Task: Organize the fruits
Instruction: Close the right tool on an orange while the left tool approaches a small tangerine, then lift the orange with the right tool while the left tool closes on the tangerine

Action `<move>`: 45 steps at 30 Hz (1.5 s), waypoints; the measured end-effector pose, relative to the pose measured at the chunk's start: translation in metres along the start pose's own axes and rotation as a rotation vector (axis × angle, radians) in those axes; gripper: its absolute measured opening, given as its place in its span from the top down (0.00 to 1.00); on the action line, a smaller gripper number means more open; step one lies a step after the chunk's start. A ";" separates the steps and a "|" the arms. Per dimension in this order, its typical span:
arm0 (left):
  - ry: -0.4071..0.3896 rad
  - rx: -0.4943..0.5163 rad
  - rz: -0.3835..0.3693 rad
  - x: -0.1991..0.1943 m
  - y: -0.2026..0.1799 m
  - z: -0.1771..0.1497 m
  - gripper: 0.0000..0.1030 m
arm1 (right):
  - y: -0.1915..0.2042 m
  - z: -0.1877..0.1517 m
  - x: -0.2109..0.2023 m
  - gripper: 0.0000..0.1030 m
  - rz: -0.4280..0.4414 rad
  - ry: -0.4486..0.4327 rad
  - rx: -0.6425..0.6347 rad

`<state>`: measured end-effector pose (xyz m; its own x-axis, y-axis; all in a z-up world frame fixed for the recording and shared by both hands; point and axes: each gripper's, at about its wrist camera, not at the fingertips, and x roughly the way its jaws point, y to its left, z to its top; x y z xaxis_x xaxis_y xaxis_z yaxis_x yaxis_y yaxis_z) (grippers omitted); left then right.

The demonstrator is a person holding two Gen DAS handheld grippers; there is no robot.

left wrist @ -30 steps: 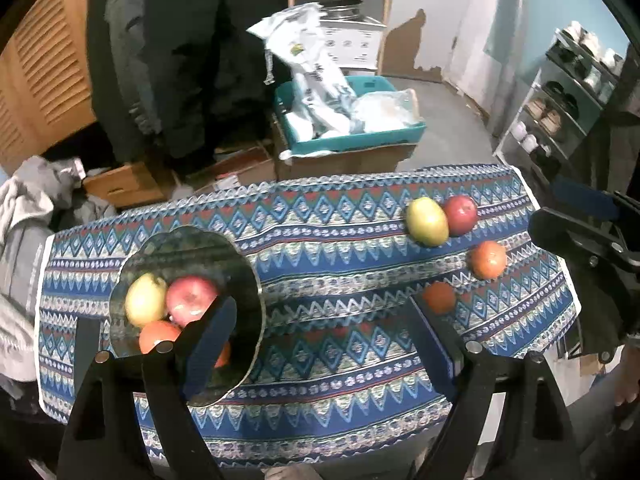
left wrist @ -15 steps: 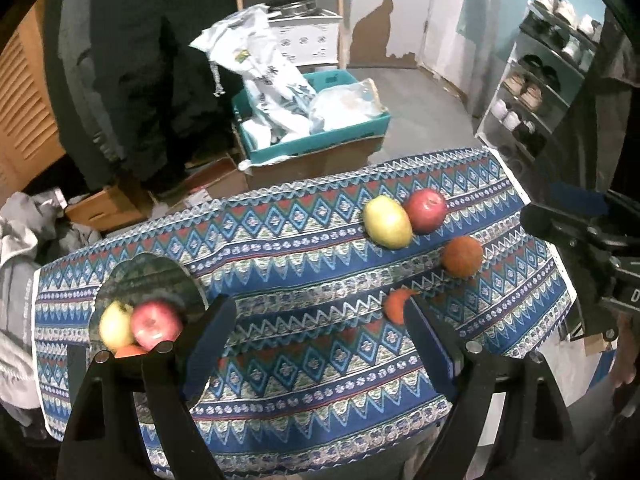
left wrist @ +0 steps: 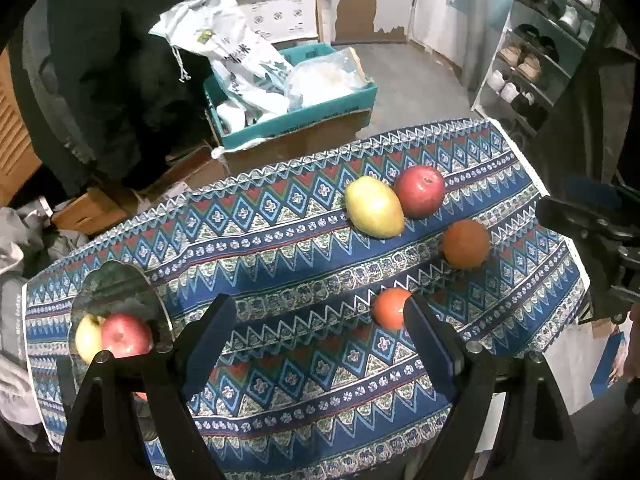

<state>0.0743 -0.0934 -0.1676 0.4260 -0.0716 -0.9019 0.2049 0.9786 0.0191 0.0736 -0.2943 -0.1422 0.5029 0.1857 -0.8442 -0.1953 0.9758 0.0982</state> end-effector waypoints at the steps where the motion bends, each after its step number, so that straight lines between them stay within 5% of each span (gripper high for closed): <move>1: 0.007 0.000 0.003 0.005 0.000 0.001 0.16 | -0.002 0.000 0.004 0.24 -0.003 0.010 0.003; 27: 0.146 -0.029 -0.039 0.108 0.000 0.008 0.16 | -0.039 -0.023 0.152 0.24 -0.015 0.284 0.061; 40: 0.161 -0.036 -0.119 0.111 -0.013 0.009 0.16 | -0.034 -0.033 0.175 0.35 -0.023 0.313 0.045; 45: 0.173 -0.023 -0.127 0.115 -0.022 0.004 0.15 | -0.038 -0.039 0.155 0.35 -0.030 0.293 0.072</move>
<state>0.1218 -0.1237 -0.2700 0.2399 -0.1618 -0.9572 0.2264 0.9682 -0.1069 0.1257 -0.3073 -0.2973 0.2414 0.1257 -0.9623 -0.1191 0.9879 0.0991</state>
